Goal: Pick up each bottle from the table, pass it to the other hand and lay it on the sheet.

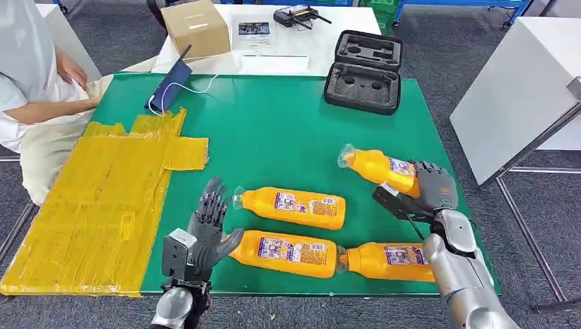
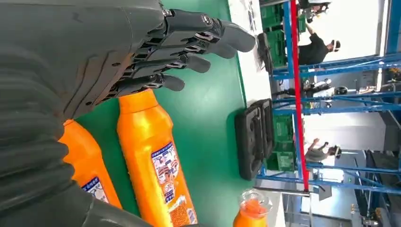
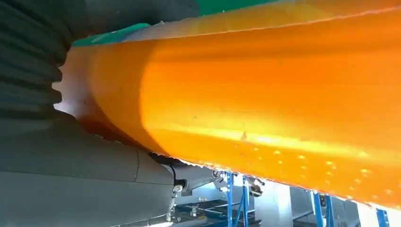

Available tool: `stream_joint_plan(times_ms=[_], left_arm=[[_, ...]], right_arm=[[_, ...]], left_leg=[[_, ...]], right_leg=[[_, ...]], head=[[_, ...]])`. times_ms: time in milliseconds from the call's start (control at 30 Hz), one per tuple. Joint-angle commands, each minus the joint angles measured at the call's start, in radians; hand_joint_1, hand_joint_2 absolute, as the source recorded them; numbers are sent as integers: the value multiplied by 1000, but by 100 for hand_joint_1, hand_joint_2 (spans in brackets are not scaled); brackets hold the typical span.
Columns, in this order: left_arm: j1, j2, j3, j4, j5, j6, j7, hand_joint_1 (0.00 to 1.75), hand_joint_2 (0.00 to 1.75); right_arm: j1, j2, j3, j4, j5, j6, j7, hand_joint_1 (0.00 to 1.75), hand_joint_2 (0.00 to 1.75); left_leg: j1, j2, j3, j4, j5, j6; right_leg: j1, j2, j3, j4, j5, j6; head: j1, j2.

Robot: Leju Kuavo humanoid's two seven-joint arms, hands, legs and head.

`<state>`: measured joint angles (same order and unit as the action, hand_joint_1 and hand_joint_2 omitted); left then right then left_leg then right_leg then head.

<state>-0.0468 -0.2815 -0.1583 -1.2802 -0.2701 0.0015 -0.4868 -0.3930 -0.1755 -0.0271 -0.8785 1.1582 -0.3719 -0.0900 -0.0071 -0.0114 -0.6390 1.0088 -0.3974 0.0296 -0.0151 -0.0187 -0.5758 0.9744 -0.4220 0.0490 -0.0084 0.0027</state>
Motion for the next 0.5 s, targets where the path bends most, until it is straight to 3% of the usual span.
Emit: stream_joint_plan(times_ms=[33, 200, 333, 500], left_arm=[[-15, 28, -59, 2, -34, 12, 16, 0, 175], [-47, 25, -104, 27, -49, 4, 24, 0, 175], [-91, 23, -146, 43, -89, 7, 30, 0, 175], [-116, 22, -155, 57, -103, 16, 33, 0, 175]], right_arm=[[15, 119, -123, -185, -116, -101, -53, 175, 175], [-5, 187, -145, -266, -304, -51, -135, 175, 175], [5, 295, -64, -290, -504, 189, -195, 175, 175], [14, 317, -18, -261, -517, 183, -205, 175, 175]], left_leg=[[0, 3, 1, 0, -1, -2], [0, 3, 1, 0, -1, -2], [1, 4, 1, 0, -1, -2], [2, 4, 3, -1, -1, -3]], right_leg=[[0, 3, 0, 0, -1, -2], [0, 4, 0, 1, -1, -2], [1, 5, -1, 0, 0, -2], [2, 4, 1, 0, -1, -3]], head=[[0, 0], [0, 0], [0, 0], [0, 0]])
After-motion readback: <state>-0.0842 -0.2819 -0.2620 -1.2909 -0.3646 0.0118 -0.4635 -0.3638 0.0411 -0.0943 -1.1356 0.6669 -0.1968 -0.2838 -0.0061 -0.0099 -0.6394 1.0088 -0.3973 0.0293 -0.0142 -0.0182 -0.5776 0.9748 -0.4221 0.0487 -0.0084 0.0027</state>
